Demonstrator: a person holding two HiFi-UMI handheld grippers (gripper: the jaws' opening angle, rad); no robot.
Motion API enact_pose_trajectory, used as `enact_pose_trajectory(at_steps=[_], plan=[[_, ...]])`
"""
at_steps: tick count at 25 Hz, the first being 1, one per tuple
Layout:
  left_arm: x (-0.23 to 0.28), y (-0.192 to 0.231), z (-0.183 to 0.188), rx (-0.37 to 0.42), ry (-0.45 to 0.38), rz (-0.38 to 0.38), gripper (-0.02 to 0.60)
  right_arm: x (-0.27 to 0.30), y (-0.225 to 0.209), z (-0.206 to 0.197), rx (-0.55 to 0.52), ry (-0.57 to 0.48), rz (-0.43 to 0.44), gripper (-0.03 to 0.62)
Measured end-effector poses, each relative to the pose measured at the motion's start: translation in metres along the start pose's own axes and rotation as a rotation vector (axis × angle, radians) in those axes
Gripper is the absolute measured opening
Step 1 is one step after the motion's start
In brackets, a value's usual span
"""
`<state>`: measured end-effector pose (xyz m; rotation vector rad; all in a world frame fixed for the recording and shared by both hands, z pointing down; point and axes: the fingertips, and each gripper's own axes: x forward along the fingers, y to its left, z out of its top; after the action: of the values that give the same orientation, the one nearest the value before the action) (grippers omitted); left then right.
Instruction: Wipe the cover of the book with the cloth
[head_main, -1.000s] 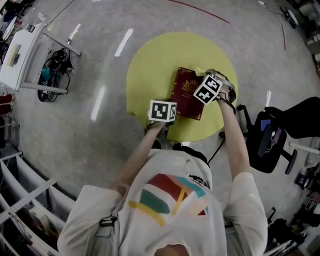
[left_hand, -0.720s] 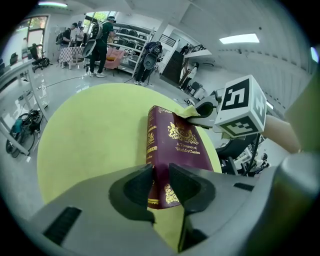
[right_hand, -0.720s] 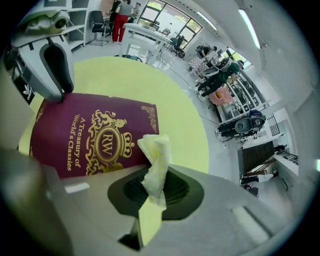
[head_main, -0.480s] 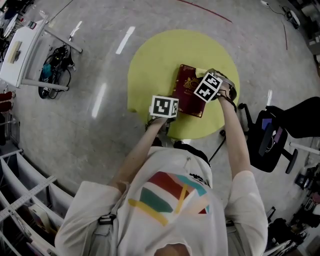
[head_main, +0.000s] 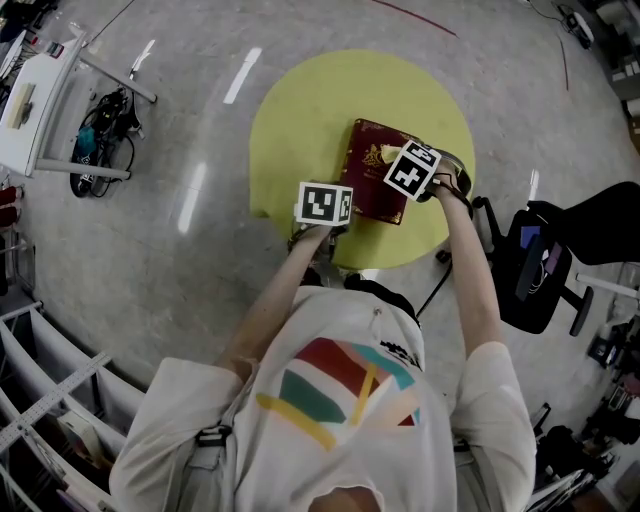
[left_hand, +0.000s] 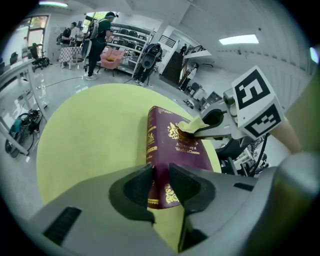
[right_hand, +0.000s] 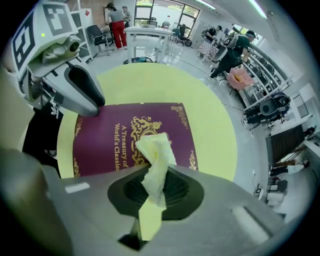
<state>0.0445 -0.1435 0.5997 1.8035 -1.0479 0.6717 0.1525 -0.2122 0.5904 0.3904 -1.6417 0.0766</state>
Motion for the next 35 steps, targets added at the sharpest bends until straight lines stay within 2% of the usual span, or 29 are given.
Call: enact_pose_trajectory(at_steps=[15, 27, 35], plan=[[-0.001, -0.001, 0.001, -0.015, -0.014, -0.017, 0.11, -0.015, 0.07, -0.009, 0.152, -0.046, 0.219, 0.028], [0.001, -0.001, 0.001, -0.003, -0.008, -0.024, 0.11, -0.026, 0.122, -0.021, 0.198, -0.066, 0.291, 0.028], [0.0, 0.0, 0.001, -0.009, -0.006, -0.036, 0.11, -0.03, 0.143, -0.021, 0.211, -0.078, 0.298, 0.028]])
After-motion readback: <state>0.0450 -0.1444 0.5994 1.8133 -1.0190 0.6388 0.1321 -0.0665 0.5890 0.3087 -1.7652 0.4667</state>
